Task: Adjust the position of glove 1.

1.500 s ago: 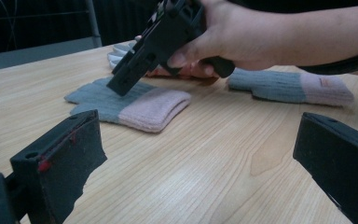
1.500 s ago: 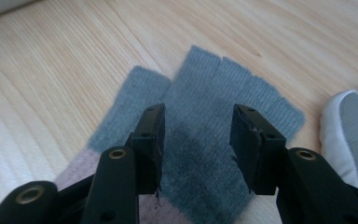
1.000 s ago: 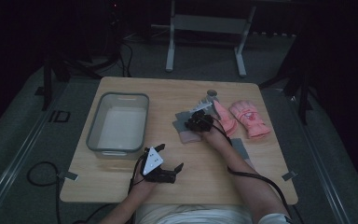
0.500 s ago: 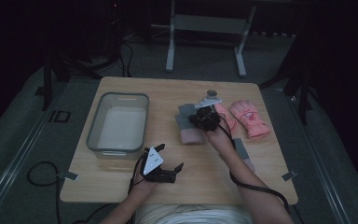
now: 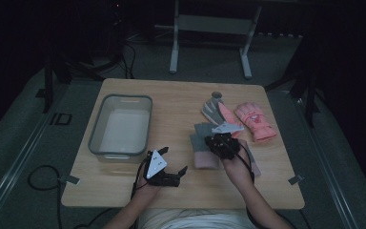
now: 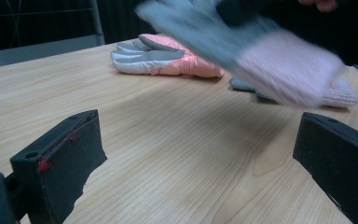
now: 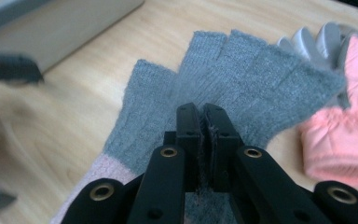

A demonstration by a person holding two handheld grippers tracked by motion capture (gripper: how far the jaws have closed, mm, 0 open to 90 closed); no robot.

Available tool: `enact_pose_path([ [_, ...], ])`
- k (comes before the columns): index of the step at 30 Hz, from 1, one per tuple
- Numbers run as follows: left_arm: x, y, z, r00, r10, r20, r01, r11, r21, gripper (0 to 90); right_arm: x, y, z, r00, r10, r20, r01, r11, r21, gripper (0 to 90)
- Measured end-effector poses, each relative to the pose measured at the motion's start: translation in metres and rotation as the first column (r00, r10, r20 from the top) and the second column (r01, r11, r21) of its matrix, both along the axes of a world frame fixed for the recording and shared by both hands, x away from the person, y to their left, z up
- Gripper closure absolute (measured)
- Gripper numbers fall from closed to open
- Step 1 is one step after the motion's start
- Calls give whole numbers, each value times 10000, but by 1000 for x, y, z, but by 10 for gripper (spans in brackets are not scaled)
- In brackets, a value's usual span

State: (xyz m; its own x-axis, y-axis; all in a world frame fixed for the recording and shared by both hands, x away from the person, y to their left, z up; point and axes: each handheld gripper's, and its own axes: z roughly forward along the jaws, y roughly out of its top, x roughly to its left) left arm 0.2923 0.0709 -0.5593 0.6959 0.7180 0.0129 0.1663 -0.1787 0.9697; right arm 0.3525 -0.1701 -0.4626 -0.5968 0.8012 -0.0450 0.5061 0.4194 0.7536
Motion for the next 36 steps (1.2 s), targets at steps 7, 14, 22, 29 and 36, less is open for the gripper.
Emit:
enact_pose_path([
  [7, 0, 0, 0, 10000, -14, 21, 14, 10000, 23, 11, -13, -7, -39, 9959, -149, -892, 175, 9994, 285, 858],
  [14, 0, 0, 0, 10000, -17, 12, 17, 10000, 11, 10, -7, -4, -68, 9931, -239, -1146, 261, 9995, 178, 856],
  [22, 0, 0, 0, 10000, -40, 15, 40, 10000, 38, 11, 8, -4, -83, 9933, -241, -1129, 274, 9992, 280, 847],
  [29, 0, 0, 0, 10000, -43, 25, 43, 10000, 47, 11, 8, -7, -88, 9951, -431, -886, 474, 9978, 463, 786],
  [36, 0, 0, 0, 10000, -49, -4, 49, 10000, 26, 11, 9, -15, -71, 9984, -152, -544, 184, 9981, 596, 646],
])
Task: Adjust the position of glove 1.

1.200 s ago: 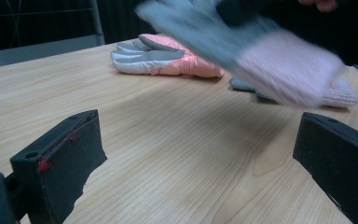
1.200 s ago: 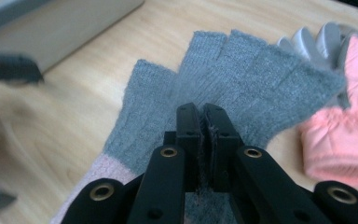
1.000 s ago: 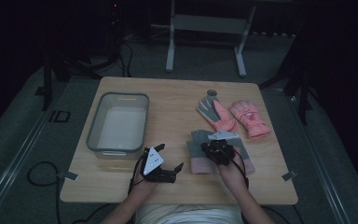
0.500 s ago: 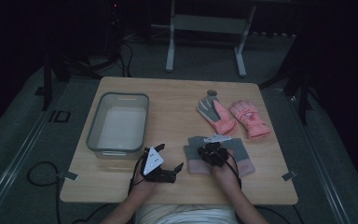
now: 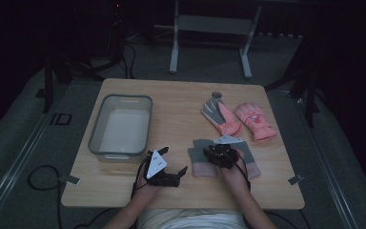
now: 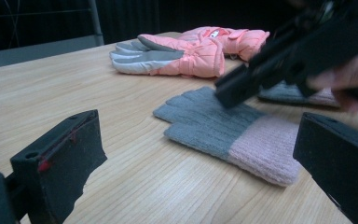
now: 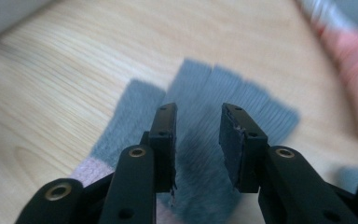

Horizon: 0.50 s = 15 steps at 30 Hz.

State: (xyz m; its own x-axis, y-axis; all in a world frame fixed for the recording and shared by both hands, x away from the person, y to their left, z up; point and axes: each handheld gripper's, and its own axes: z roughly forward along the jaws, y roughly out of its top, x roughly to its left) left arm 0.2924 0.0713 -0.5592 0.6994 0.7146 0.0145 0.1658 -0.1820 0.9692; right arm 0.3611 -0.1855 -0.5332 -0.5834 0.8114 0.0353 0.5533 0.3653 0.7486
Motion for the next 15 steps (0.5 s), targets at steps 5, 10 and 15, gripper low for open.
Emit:
enact_pose_path([
  [5, 0, 0, 0, 10000, -20, 20, 20, 10000, 7, 11, 3, -26, 27, 9912, 571, 1195, -570, 9984, -43, 590],
  [10, 0, -1, 0, 10000, -11, 28, 11, 10000, -15, 11, 7, -55, 40, 9816, 1132, 1536, -1043, 9924, -649, 565],
  [15, 0, 0, 0, 10000, 35, 8, -35, 10000, -23, 11, 12, -87, 40, 9738, 1884, 1274, -1805, 9810, -705, 626],
])
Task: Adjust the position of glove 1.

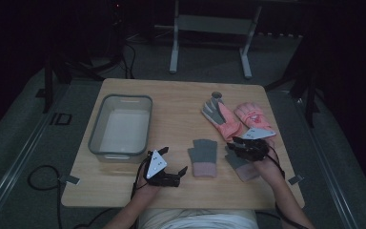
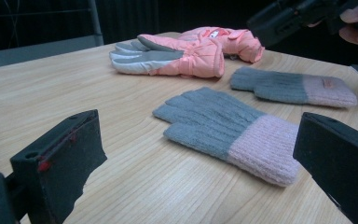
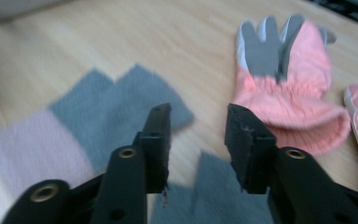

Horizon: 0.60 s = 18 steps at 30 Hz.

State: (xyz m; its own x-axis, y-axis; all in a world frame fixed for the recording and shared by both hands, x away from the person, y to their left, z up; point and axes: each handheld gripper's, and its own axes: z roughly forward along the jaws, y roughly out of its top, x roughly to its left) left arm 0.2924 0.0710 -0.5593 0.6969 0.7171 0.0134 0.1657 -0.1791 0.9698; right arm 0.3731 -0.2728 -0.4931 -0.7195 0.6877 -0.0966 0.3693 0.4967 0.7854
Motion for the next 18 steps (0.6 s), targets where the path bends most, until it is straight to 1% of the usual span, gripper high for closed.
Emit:
enact_pose_path([
  [1, 0, 0, 0, 10000, 0, 0, 0, 10000, 0, 10, 0, 0, 0, 10000, 0, 0, 0, 10000, 0, 626],
  [2, 0, 0, 0, 10000, 21, 25, -21, 10000, 21, 10, 1, -5, -1, 9998, 118, -138, -119, 9999, -74, 631],
  [3, 0, 0, 0, 10000, 23, 30, -23, 10000, 25, 10, 4, -17, -6, 9989, 265, -385, -276, 9992, -298, 647],
  [6, 0, 0, 0, 10000, 19, 29, -19, 10000, 24, 11, 8, -30, -14, 9969, 211, -760, -256, 9979, -587, 652],
  [7, 0, 0, 0, 10000, 19, 29, -19, 10000, 24, 10, 8, -30, -14, 9969, 211, -760, -256, 9979, -587, 652],
  [8, 0, 0, 0, 10000, 17, 17, -17, 10000, 12, 10, 8, -33, -18, 9956, 253, -901, -314, 9973, -669, 653],
  [11, 0, 0, 0, 10000, 26, -13, -26, 10000, -22, 10, 8, -41, -29, 9924, 144, -1220, -251, 9959, -869, 634],
  [15, 0, 0, 0, 10000, 37, 22, -37, 10000, 18, 11, 7, -44, -40, 9902, 109, -1393, -258, 9941, -1053, 621],
  [16, 0, 0, 0, 10000, 34, 24, -34, 10000, 21, 10, 7, -44, -44, 9878, 97, -1552, -272, 9934, -1113, 621],
  [17, 0, 0, 0, 10000, 39, 24, -40, 10000, 18, 10, 7, -45, -47, 9878, 128, -1552, -305, 9932, -1127, 624],
  [18, 0, 0, 0, 10000, 40, 18, -40, 10000, 17, 10, 8, -46, -48, 9866, 124, -1626, -285, 9949, -971, 632],
])
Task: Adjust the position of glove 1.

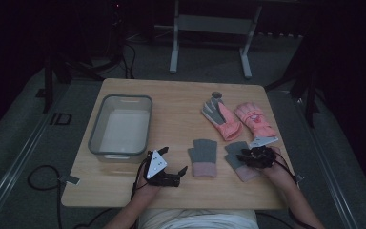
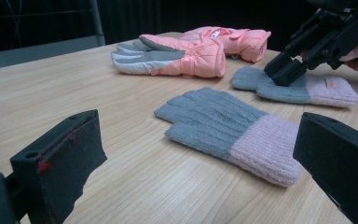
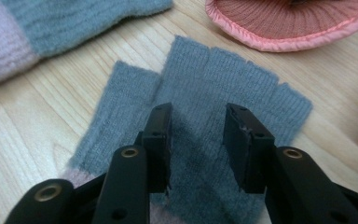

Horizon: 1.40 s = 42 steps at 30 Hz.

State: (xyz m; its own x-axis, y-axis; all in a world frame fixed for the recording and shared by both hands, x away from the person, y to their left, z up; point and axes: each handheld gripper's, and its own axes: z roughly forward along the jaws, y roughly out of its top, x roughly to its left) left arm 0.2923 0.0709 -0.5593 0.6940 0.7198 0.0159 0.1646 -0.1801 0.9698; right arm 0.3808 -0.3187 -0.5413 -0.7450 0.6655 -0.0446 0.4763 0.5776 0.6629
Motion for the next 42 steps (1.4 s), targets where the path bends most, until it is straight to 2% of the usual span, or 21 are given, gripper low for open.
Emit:
enact_pose_path([
  [1, 0, 0, 0, 10000, -5, -3, 5, 10000, -2, 11, 1, -1, 0, 9999, -50, -127, 52, 9999, 115, 652],
  [3, 0, 0, 0, 10000, -10, -14, 10, 10000, -17, 11, 1, -1, -2, 10000, 1, -21, -1, 9999, 102, 733],
  [6, 0, 0, 0, 10000, -14, 4, 14, 10000, 6, 11, -1, 2, -2, 9995, -309, -44, 309, 9993, 221, 838],
  [10, 0, 0, 0, 10000, -24, -24, 24, 10000, -27, 10, -5, 7, 3, 9943, -1051, -169, 1058, 9933, 474, 864],
  [12, 0, 0, 0, 10000, -17, -37, 16, 10000, -44, 10, -10, 8, 12, 9896, -1430, -162, 1438, 9870, 718, 866],
  [16, 0, 0, 0, 10000, 1, -57, -1, 10000, -71, 11, -24, 16, 40, 9693, -2453, 150, 2416, 9624, 1245, 867],
  [18, 0, 0, 0, 10000, -5, -37, 5, 10000, -35, 11, -31, 21, 51, 9565, -2912, 161, 2849, 9448, 1618, 867],
  [20, 0, 0, 0, 10000, -11, -9, 11, 10000, -4, 11, -37, 26, 57, 9471, -3190, 341, 3096, 9368, 1630, 867],
  [21, 0, 0, 0, 10000, 0, -20, 0, 10000, -20, 10, -40, 27, 59, 9381, -3461, 151, 3377, 9233, 1828, 867],
  [22, 0, 0, 0, 10000, 2, -33, -2, 10000, -29, 11, -42, 28, 60, 9352, -3540, 81, 3464, 9193, 1869, 867],
  [24, 0, 0, 0, 10000, 0, -17, 0, 10000, -25, 10, -46, 31, 59, 9261, -3762, 271, 3672, 9157, 1633, 867],
  [26, 0, 0, 0, 10000, -13, 10, 13, 10000, 4, 10, -48, 29, 57, 9234, -3836, 100, 3763, 9104, 1719, 867],
  [28, 0, 0, 0, 10000, -43, -20, 43, 10000, -23, 11, -49, 28, 52, 9215, -3881, 128, 3814, 9109, 1573, 867],
  [33, 0, 0, 0, 10000, -36, -2, 36, 10000, -6, 11, -44, 23, 30, 9075, -4196, -180, 4172, 8958, 1534, 866],
  [34, 0, 0, 0, 10000, -31, -9, 31, 10000, -12, 10, -43, 23, 25, 9055, -4240, -186, 4220, 8949, 1450, 865],
  [37, 0, 0, 0, 10000, -25, -20, 25, 10000, -10, 10, -36, 24, 11, 9067, -4207, -314, 4213, 8993, 1175, 864],
  [42, 0, 0, 0, 10000, -32, -30, 32, 10000, -13, 11, -30, 22, 1, 9025, -4280, -473, 4306, 8976, 943, 856],
])
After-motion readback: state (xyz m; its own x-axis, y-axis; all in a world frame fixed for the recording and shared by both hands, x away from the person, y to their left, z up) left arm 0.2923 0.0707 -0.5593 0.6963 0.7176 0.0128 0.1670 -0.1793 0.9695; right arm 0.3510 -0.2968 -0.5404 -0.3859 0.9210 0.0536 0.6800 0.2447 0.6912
